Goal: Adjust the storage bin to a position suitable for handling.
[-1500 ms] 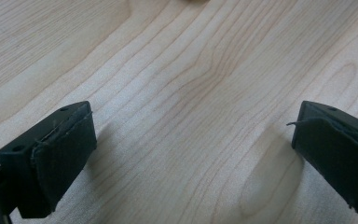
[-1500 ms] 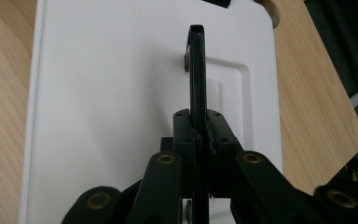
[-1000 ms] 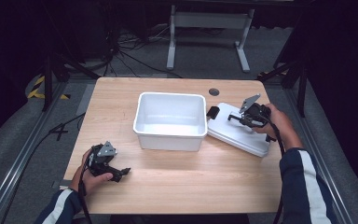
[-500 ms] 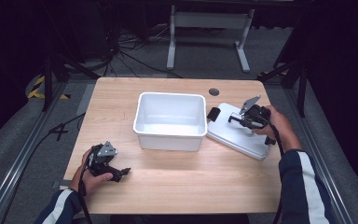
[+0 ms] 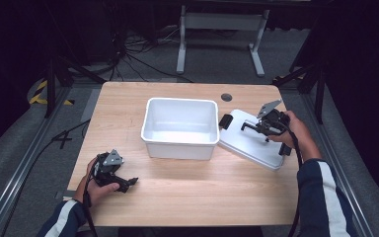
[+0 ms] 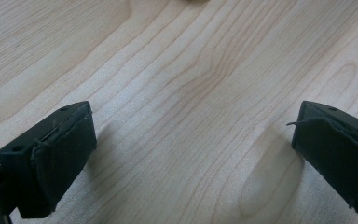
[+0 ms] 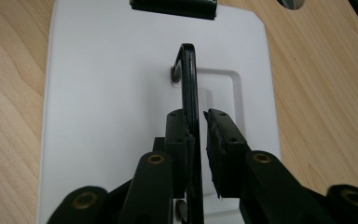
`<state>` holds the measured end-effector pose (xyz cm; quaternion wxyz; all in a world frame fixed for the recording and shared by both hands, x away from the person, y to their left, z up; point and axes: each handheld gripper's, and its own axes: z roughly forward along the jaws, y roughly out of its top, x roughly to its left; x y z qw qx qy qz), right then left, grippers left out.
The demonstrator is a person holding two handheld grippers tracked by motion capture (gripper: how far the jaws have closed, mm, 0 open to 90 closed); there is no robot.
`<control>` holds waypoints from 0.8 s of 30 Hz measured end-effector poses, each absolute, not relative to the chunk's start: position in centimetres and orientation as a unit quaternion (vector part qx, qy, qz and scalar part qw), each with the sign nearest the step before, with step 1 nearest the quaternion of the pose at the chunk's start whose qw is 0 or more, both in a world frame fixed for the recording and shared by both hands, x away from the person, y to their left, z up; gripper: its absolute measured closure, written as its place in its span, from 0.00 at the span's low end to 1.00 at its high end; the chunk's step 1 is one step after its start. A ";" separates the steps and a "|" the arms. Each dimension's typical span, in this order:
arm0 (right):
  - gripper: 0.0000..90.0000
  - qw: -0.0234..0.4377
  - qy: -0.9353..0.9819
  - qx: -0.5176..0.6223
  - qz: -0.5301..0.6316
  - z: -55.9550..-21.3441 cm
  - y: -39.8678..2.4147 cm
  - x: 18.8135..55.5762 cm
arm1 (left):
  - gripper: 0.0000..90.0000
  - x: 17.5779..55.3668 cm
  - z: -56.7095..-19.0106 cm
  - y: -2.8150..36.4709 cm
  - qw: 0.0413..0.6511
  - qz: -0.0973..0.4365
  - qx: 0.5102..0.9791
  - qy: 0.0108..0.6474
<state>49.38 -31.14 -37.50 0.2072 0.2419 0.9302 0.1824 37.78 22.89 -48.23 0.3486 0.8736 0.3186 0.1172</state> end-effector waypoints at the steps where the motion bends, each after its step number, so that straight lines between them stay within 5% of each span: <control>1: 0.84 0.208 0.929 0.243 0.184 -37.5 -31.1 49.3 | 0.00 37.8 -48.2 22.9 0.348 0.117 0.874 0.318; 24: 0.64 0.202 0.911 0.259 0.249 -35.1 -30.9 46.9 | 0.00 37.9 -48.2 23.0 0.349 0.117 0.876 0.312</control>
